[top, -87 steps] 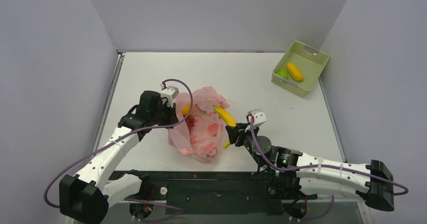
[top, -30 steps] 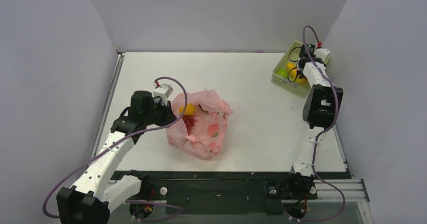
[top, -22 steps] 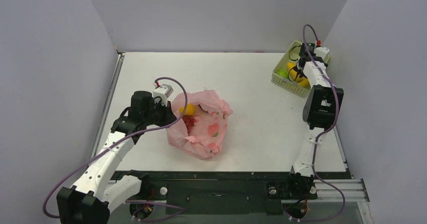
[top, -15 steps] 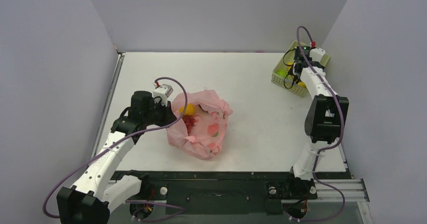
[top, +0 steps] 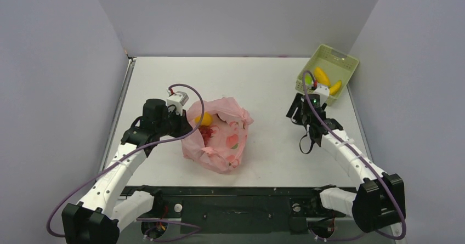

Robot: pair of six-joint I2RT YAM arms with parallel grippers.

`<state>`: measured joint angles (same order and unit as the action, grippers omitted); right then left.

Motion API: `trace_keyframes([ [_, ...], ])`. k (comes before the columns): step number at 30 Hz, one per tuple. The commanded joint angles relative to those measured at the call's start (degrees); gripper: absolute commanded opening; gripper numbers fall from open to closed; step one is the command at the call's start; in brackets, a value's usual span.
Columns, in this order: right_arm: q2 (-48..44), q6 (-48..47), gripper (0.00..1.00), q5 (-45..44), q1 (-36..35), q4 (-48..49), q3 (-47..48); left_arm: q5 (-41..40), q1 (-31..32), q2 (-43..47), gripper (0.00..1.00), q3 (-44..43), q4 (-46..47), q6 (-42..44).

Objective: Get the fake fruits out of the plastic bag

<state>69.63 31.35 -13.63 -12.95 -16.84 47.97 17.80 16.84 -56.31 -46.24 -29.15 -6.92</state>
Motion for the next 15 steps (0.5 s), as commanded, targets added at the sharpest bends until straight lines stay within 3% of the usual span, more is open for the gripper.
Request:
trace_keyframes([
  [1,-7.63,1.04,0.6,6.6,-7.11,4.18,-8.32,0.52,1.06,0.11,0.0,0.22,4.14,0.32],
  [7,-17.08,2.89,0.6,12.46,-18.78,10.16,-20.41,0.41,3.74,-0.62,0.0,-0.12,3.66,0.59],
  [13,-23.29,8.75,0.62,13.97,-33.07,26.94,-29.91,0.67,9.35,1.94,0.0,0.76,5.06,1.31],
  [15,-23.84,8.57,0.62,10.74,-38.98,30.36,-30.7,-0.42,11.86,2.91,0.0,1.1,5.35,1.44],
])
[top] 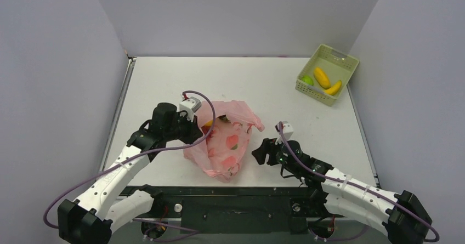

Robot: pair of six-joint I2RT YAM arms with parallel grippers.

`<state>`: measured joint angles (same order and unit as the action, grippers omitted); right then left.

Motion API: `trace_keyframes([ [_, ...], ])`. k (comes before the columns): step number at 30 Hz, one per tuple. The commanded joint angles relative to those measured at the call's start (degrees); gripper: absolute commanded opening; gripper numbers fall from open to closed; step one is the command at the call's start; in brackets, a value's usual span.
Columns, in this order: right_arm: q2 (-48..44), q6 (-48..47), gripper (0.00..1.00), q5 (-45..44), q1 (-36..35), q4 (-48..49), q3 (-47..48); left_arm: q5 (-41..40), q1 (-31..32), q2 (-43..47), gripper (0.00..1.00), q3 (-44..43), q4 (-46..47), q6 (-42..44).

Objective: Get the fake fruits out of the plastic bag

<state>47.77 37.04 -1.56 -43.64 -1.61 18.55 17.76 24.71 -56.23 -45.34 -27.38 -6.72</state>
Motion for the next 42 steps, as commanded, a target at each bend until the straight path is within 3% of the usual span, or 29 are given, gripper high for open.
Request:
trace_keyframes([
  [1,-1.94,2.48,0.62,-2.39,-12.04,15.84,-0.94,-0.85,4.89,3.33,0.0,0.32,3.72,1.26],
  [7,4.66,-4.25,0.58,-11.91,-24.98,14.61,7.31,-2.95,8.32,3.66,0.0,0.28,3.32,1.52],
  [12,14.54,-4.7,0.44,-19.04,-26.43,13.03,15.14,-3.69,8.46,4.09,0.0,0.31,3.2,1.54],
  [17,22.24,-2.23,0.41,-26.76,-26.11,16.91,18.79,-4.4,8.73,3.83,0.0,0.16,2.97,1.62],
  [31,47.11,-0.87,0.45,-25.76,-24.6,26.21,32.53,-2.97,9.23,4.96,0.0,0.22,3.29,1.72],
  [42,56.75,-1.5,0.48,-14.9,-20.67,29.5,36.88,-2.3,9.53,4.87,0.0,0.11,3.3,1.73],
])
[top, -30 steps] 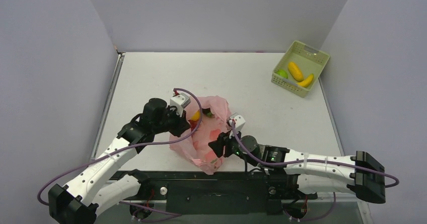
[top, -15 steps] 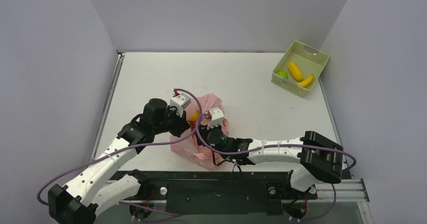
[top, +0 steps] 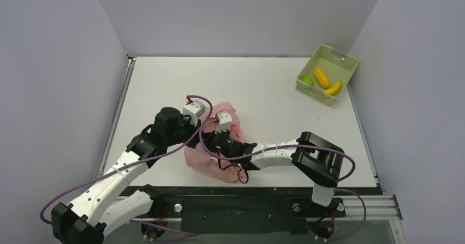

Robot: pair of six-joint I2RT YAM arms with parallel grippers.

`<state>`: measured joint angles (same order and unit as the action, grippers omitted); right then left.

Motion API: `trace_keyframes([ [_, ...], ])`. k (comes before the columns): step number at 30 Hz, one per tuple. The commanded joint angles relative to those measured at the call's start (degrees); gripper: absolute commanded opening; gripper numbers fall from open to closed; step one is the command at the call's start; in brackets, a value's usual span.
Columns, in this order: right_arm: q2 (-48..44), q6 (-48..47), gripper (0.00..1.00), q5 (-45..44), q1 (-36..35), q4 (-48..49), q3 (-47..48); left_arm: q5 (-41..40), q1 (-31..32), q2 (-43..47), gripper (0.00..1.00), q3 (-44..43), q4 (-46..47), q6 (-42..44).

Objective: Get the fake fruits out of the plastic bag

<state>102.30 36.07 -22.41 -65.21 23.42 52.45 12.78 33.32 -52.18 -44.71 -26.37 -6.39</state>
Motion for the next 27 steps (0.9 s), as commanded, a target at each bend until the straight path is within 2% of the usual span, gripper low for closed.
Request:
trace_keyframes([
  [1,2.65,-0.73,0.5,6.93,0.85,4.77,3.17,2.65,0.95,0.83,0.0,-0.55,2.33,1.39],
  [5,5.65,0.22,0.6,10.66,0.58,7.14,3.6,2.4,0.91,0.41,0.0,-0.74,2.19,1.38],
  [8,8.85,1.51,0.64,11.6,0.96,7.17,4.76,2.3,0.94,0.45,0.0,-0.75,2.08,1.4],
  [13,13.7,2.17,0.66,11.04,1.04,3.55,8.44,2.41,0.88,0.6,0.0,-0.6,2.33,1.32],
  [18,16.33,4.06,0.64,9.51,1.94,1.21,10.54,2.35,0.94,0.59,0.0,-0.64,2.25,1.34],
  [20,16.74,4.88,0.59,9.12,2.71,0.57,10.74,2.43,0.91,0.51,0.0,-0.69,2.24,1.3],
  [23,15.82,5.63,0.42,9.92,4.12,0.23,10.49,2.4,0.95,0.55,0.0,-0.73,2.17,1.31],
  [27,10.9,5.25,0.24,10.27,4.68,1.84,7.43,2.15,0.96,0.51,0.0,-0.58,2.17,1.3],
])
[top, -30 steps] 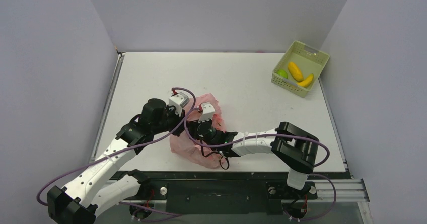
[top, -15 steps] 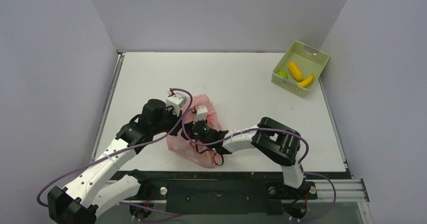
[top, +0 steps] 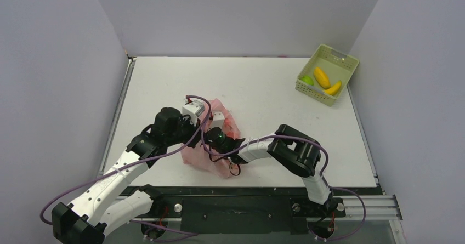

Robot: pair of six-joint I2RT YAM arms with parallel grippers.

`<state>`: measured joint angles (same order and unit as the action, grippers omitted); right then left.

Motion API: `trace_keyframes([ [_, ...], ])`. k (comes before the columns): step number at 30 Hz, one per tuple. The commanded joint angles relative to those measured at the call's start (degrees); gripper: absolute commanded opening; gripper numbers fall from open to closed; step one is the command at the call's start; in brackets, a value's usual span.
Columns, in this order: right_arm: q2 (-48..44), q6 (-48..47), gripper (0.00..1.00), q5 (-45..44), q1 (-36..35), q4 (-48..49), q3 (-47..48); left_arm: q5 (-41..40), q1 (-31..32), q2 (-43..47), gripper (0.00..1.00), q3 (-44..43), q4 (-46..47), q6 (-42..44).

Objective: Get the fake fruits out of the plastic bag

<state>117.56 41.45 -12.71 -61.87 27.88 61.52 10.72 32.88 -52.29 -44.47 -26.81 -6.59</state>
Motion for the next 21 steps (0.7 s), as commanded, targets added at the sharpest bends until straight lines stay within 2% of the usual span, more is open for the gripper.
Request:
trace_keyframes([
  [1,-5.32,-0.64,0.22,0.53,1.32,-1.86,-2.8,4.17,1.35,0.44,0.0,-0.93,2.58,1.49],
  [4,-10.02,-1.14,0.11,0.37,1.52,-1.44,-4.36,3.63,1.38,0.35,0.0,-1.05,2.47,1.43],
  [8,-15.59,-1.62,0.01,-0.87,1.63,-1.48,-7.07,3.07,1.36,0.29,0.0,-0.97,2.33,1.4],
  [21,-32.53,-3.62,0.0,-8.06,-0.54,-4.94,-17.46,0.69,1.3,0.02,0.0,-1.23,1.56,1.49],
])
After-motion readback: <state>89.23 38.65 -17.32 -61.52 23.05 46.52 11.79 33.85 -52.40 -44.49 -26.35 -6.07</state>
